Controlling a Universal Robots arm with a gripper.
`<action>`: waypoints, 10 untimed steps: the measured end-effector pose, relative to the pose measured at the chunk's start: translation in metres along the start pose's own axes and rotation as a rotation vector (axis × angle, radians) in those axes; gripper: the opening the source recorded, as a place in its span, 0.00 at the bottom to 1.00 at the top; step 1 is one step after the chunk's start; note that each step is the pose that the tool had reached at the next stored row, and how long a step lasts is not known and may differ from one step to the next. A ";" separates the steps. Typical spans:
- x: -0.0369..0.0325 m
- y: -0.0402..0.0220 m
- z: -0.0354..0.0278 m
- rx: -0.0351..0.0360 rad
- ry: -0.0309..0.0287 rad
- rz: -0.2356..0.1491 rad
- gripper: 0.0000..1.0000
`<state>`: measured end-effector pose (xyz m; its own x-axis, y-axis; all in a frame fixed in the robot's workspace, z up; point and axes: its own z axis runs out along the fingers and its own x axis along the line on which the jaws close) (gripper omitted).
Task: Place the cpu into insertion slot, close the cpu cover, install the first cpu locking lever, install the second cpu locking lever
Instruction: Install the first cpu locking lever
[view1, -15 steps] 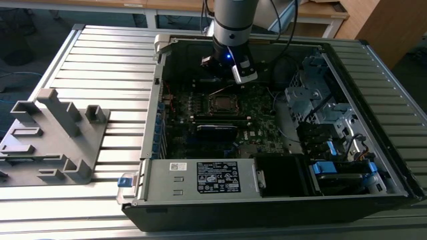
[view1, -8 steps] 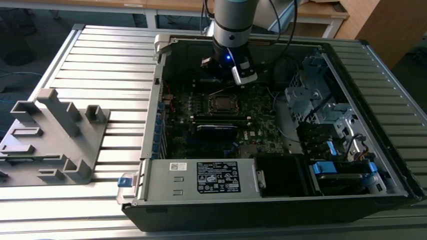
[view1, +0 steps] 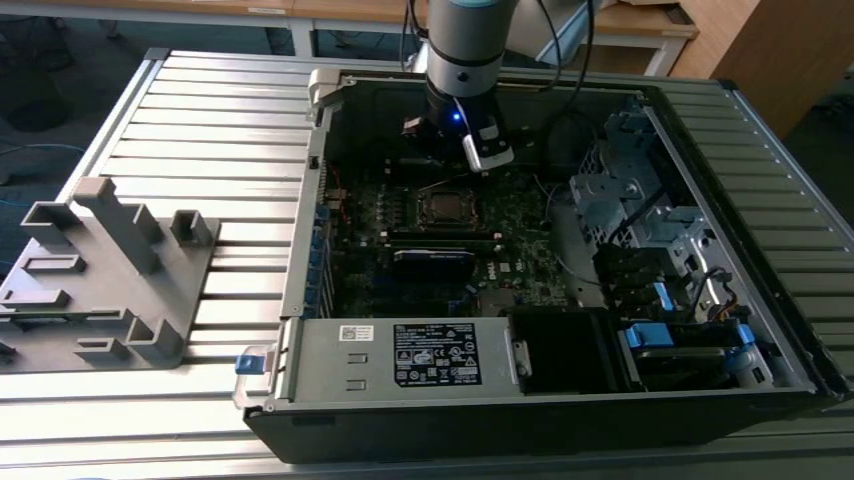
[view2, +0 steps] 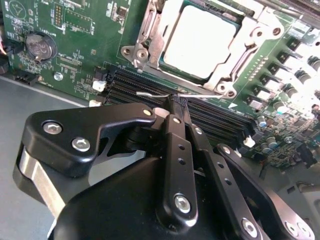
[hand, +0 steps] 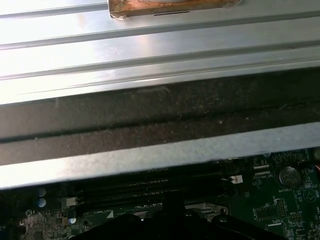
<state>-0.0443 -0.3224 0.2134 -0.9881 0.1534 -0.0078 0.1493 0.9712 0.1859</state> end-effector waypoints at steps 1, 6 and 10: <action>-0.0001 -0.0001 0.0003 0.0001 -0.0014 0.008 0.11; -0.0009 -0.0002 0.0014 0.0006 -0.0066 0.036 0.11; -0.0009 -0.0002 0.0017 0.0004 -0.0074 0.038 0.11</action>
<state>-0.0434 -0.3224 0.2117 -0.9814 0.1917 -0.0079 0.1869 0.9646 0.1858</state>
